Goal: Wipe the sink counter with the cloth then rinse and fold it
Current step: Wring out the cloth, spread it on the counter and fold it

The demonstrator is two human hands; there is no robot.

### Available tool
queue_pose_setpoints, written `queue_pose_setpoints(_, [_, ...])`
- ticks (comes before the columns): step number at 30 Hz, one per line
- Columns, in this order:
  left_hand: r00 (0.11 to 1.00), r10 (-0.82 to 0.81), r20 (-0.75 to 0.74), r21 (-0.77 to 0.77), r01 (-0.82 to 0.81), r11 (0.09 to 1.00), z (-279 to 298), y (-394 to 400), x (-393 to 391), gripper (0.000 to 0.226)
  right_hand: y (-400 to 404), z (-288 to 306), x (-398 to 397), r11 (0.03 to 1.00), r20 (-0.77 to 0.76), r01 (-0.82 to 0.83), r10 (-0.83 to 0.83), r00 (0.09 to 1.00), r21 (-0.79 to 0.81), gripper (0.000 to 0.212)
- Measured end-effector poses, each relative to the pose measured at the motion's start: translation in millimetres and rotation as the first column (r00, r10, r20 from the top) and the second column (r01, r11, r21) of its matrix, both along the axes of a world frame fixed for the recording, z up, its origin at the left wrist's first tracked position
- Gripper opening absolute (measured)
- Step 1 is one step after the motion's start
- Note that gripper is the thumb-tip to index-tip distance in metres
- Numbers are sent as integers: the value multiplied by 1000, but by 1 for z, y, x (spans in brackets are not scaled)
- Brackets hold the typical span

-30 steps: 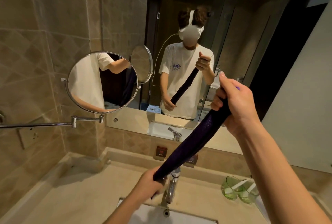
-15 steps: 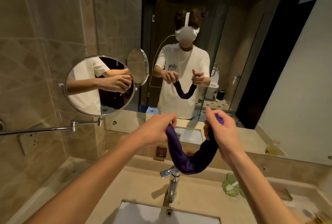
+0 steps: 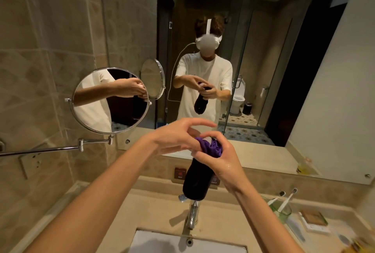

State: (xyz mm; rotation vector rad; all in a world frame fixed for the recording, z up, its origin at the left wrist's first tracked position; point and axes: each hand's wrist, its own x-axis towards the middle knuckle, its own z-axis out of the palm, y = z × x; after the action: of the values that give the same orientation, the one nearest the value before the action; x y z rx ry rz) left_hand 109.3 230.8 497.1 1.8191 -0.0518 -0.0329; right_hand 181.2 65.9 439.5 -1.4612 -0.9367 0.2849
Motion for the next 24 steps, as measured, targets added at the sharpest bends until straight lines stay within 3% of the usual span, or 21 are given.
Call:
queue_pose_setpoints(1, [999,19,35,-118,-15,993,-6,7,-3,63,0,1,1,1000,-6,10,-10,1000,12,38])
queue_pose_setpoints(3, [968,207,142,-291,-159,943,-26,14,-7,54,2,2,2,998,-71,36,-33,997,44,26])
queue_pose_setpoints(5, [934,331,136,-399,-255,881,-62,14,-6,78,5,3,4,997,-180,35,-21,983,72,15])
queue_pose_setpoints(8, [986,167,-32,-522,-159,838,-117,-11,-7,100,10,4,6,987,-410,-24,89,908,161,7])
queue_pose_setpoints(10, [1000,18,-11,-626,-21,780,-140,-32,-12,91,16,5,2,962,-595,-54,210,776,269,5])
queue_pose_setpoints(12, [999,-36,13,-695,35,718,-148,-48,-23,78,19,6,-2,952,-675,-77,265,689,295,7])
queue_pose_setpoints(15, [997,-64,-44,-673,18,739,-146,-54,-34,69,20,-1,3,980,-718,-40,171,674,197,7])
queue_pose_setpoints(20, [969,-85,-232,-655,-91,750,-155,-54,-38,61,23,-30,30,988,-867,147,-29,498,52,8])
queue_pose_setpoints(22, [956,-86,-282,-686,-138,714,-158,-58,-39,66,25,-50,42,977,-892,211,-68,447,31,17])
queue_pose_setpoints(24, [944,-84,-319,-757,-200,622,-165,-65,-40,66,25,-64,49,966,-908,258,-96,409,14,21])
